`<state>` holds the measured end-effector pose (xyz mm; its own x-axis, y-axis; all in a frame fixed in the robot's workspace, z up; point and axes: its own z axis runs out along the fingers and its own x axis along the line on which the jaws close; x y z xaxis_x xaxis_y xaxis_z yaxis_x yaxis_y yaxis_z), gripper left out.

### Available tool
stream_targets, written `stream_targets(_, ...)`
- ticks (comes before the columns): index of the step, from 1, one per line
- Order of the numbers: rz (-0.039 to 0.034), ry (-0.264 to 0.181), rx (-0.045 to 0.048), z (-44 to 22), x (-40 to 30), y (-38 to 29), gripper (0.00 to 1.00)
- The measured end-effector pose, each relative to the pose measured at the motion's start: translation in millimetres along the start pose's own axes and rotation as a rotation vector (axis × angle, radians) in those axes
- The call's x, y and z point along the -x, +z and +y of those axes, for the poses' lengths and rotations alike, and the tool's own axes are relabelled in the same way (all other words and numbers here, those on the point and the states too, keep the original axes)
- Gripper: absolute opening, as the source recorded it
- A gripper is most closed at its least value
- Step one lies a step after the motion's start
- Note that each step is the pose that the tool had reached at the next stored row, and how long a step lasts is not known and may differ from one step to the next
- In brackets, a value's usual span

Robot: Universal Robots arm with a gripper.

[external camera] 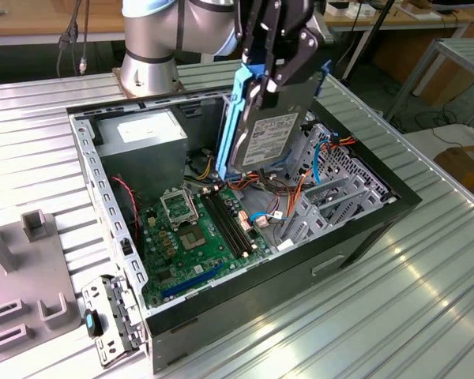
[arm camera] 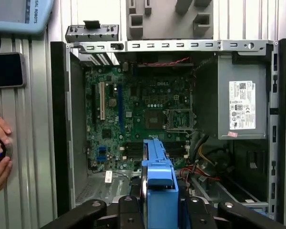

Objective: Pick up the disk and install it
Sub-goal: 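Insert the disk into the insertion slot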

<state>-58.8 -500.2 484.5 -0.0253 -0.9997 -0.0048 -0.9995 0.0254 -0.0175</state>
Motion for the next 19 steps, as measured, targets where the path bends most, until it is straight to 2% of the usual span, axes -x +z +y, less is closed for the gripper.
stream_targets(2, 0.0, 0.0, 0.0, -10.7, 0.1, 0.9, 0.37)
stream_targets(5, 0.0005, 0.0, 0.0001, -34.4, -1.2, 2.6, 0.37)
stream_targets(8, 0.0, 0.0, 0.0, -37.3, -19.5, 5.2, 0.37)
stream_targets(12, 0.0011, 0.0, 0.0, -39.8, -29.4, 6.7, 0.37)
stream_targets(15, 0.008, 0.0, -0.0002, -66.9, -30.5, 10.4, 0.37)
stream_targets(17, 0.0088, -0.001, -0.0002, -83.1, -30.5, 12.1, 0.37)
stream_targets(18, 0.0086, -0.004, -0.0002, -89.1, -30.4, 12.8, 0.37)
stream_targets(19, 0.0087, -0.004, -0.0002, -91.7, -30.4, 13.1, 0.37)
